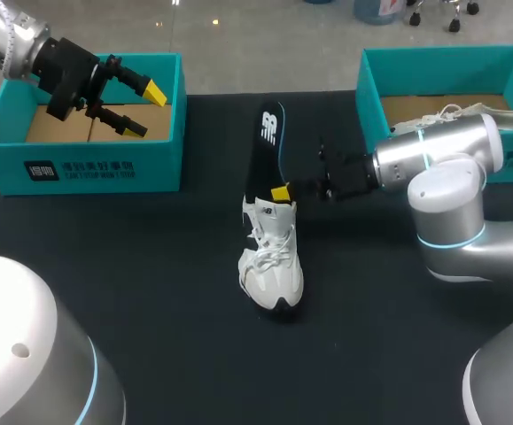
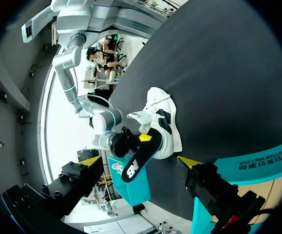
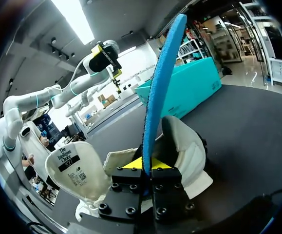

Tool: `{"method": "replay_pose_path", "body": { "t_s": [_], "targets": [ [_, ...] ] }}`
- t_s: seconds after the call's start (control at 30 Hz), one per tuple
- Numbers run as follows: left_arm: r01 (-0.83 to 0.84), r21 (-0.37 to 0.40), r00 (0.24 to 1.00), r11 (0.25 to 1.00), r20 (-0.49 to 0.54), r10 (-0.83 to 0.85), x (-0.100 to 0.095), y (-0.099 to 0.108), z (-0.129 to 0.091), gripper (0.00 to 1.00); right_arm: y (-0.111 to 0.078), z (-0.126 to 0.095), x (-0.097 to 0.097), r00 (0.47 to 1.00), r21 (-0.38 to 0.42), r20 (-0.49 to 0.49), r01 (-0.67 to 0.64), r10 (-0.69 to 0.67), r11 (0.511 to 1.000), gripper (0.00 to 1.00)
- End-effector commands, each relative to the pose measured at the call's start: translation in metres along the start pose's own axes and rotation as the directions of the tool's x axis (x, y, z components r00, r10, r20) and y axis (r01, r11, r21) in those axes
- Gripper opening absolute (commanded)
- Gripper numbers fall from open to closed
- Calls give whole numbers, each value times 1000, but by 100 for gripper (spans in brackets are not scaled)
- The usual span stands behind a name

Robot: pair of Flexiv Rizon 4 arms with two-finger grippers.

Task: Take the shoe out of the shoebox, open the shoe tongue, remove and reinsert the insole, then place the shoe into the shoebox

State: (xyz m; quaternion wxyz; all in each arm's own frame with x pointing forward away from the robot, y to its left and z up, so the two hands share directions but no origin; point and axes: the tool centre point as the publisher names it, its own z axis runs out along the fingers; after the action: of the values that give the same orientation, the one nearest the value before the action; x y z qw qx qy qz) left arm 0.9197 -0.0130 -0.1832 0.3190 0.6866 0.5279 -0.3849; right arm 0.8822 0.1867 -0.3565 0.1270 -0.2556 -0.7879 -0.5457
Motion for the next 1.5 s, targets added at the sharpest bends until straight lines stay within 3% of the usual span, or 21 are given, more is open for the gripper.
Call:
{"method": "replay_pose_path", "body": {
  "t_s": [0.03, 0.07, 0.1, 0.17, 0.3, 0.4, 0.5, 0.57, 0.6, 0.67, 0.77, 0.8, 1.1, 1.5],
  "targets": [
    [0, 1, 1000, 1000, -3, 0, 0, 0, -1, 100, 0, 1, 2, 1000, 24, -3, 6, -5, 1000, 0],
    [0, 1, 1000, 1000, -3, 0, 0, 0, -1, 100, 1, 1, 2, 1000, 25, -2, 7, -7, 1000, 0],
    [0, 1, 1000, 1000, -3, 0, 0, 0, -1, 100, 3, 0, 3, 1000, 25, -2, 10, -10, 1000, 26],
    [0, 1, 1000, 1000, -3, 0, 0, 0, -1, 100, 8, -1, 4, 1000, 25, 4, 21, -21, 999, 67],
    [0, 1, 1000, 1000, -3, 0, 0, 0, -1, 100, 17, -3, 6, 999, 30, 11, 51, -51, 998, 85],
    [0, 1, 1000, 1000, -3, 0, 0, 0, -1, 100, 23, -5, 7, 998, 33, 14, 63, -63, 997, 91],
    [0, 1, 1000, 1000, -3, 0, 0, 0, -1, 100, 28, -7, 6, 997, 36, 17, 71, -71, 997, 89],
    [0, 1, 1000, 1000, -3, 0, 0, 0, -1, 100, 32, -7, 4, 997, 39, 18, 76, -77, 996, 77],
    [0, 1, 1000, 1000, -3, 0, 0, 0, -1, 100, 33, -7, 3, 997, 40, 17, 77, -78, 996, 49],
    [0, 1, 1000, 1000, -3, 0, 0, 0, -1, 100, 35, -6, 1, 997, 45, 6, 81, -81, 996, 36],
    [0, 1, 1000, 1000, -3, 0, 0, 0, -1, 100, 36, -3, 0, 996, 81, -23, 83, -81, 993, 5],
    [0, 1, 1000, 1000, -3, 0, 0, 0, -1, 100, 36, -2, -1, 996, 90, -29, 85, -83, 992, 2],
    [0, 1, 1000, 1000, -3, 0, 0, 0, -1, 100, 31, -1, -2, 996, 128, -37, 80, -76, 988, 0],
    [0, 1, 1000, 1000, -3, 0, 0, 0, -1, 100, 11, 2, 2, 995, 243, -64, 88, -74, 966, 0]
  ]
}}
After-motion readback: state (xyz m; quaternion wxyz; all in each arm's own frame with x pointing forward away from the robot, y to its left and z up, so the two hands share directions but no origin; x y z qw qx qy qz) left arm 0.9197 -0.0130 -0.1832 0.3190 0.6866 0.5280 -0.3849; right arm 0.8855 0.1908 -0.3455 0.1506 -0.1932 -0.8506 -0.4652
